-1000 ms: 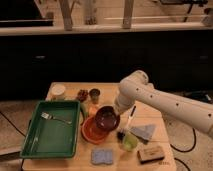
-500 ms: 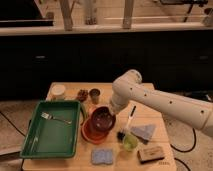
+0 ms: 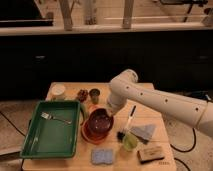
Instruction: Stack bowls on top of each other
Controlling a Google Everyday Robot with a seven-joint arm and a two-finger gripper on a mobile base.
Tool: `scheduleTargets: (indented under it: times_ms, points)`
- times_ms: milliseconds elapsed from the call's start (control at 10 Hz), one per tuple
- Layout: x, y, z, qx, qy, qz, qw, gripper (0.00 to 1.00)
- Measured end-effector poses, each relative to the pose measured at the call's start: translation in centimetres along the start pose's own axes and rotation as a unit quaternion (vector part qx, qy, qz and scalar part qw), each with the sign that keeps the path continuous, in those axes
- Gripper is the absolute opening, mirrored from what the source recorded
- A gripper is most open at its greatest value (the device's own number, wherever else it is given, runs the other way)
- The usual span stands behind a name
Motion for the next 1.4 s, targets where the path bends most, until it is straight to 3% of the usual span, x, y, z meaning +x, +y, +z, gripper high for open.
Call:
scheduleTargets:
  times_ms: [600, 1400]
  points:
    - [1.1, -0.8, 1.2, 0.011, -0.02, -0.023, 0.9995, 0.01]
    - [1.8, -0.8, 2.6, 0.028, -0.035, -0.026, 0.9987, 0.01]
